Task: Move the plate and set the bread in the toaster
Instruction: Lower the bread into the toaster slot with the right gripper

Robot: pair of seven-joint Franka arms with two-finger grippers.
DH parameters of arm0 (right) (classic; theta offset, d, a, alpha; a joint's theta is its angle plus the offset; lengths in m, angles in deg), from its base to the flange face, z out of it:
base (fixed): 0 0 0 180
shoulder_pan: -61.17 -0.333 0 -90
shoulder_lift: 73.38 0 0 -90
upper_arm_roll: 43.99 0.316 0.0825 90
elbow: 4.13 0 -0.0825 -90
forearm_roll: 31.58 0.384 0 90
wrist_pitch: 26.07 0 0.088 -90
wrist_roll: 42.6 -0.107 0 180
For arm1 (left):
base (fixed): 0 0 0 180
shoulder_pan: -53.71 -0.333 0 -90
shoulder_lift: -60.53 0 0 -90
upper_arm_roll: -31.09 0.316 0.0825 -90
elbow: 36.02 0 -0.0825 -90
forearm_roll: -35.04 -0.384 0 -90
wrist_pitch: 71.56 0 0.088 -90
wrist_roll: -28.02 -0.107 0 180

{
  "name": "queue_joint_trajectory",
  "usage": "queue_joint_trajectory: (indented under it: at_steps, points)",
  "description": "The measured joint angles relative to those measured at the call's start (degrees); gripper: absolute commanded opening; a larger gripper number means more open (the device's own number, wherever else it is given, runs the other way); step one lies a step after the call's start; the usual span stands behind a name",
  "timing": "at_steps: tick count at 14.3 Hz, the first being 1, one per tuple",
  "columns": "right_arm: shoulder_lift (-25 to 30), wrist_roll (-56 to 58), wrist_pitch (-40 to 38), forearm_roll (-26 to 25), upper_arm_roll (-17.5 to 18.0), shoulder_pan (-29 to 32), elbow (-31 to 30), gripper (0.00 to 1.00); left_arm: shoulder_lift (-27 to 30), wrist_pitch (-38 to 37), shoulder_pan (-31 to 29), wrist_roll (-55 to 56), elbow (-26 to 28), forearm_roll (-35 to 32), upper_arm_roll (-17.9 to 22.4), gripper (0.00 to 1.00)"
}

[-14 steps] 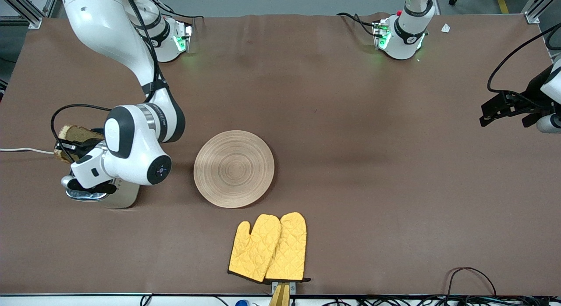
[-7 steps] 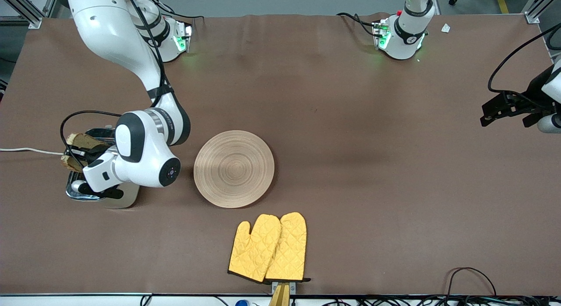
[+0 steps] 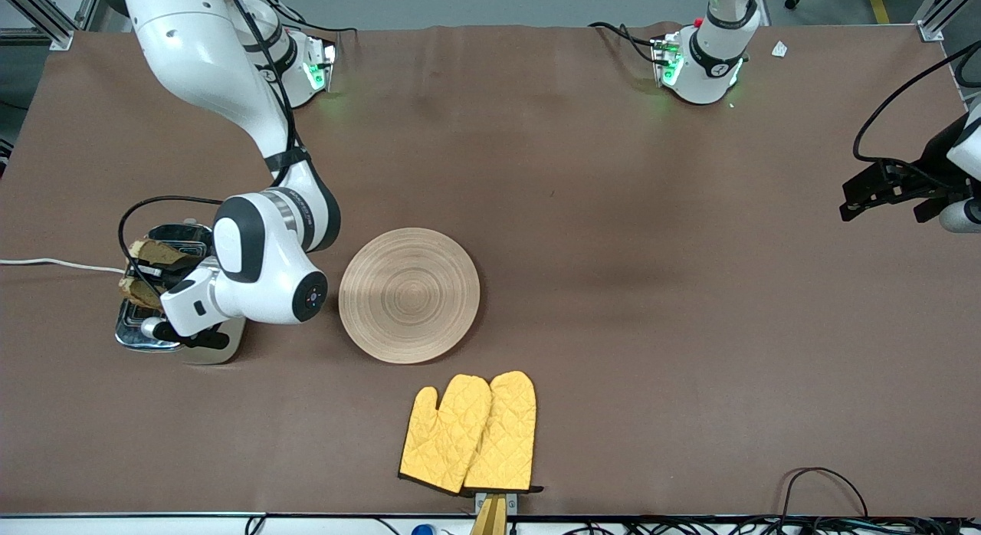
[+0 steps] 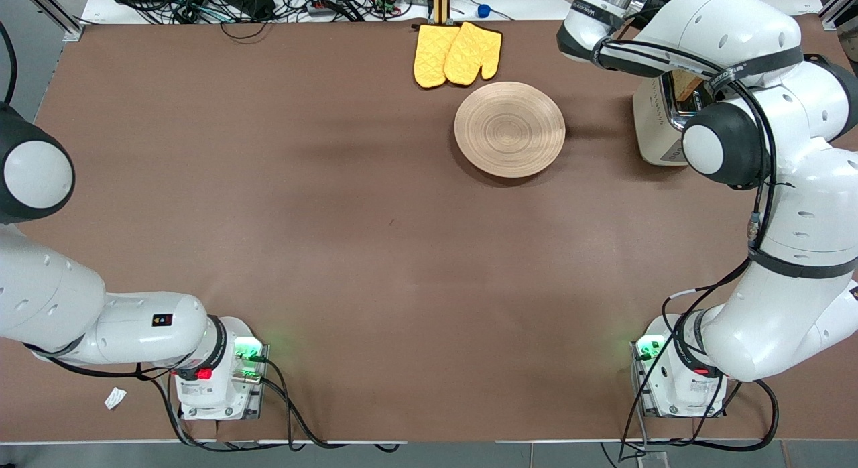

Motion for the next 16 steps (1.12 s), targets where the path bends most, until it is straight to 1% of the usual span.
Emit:
queue_joint_trajectory:
  at_steps: [11, 16]
  points:
    - [-0.2, -0.7, 0.0, -0.2, -0.2, 0.2, -2.7, 0.00, 0.0, 0.0, 0.0, 0.0, 0.0, 0.0, 0.0, 1.00]
    - [-0.2, -2.8, 1.3, -0.2, -0.1, 0.1, -3.3, 0.00, 0.0, 0.0, -0.1, 0.0, 0.0, 0.0, 0.0, 1.00]
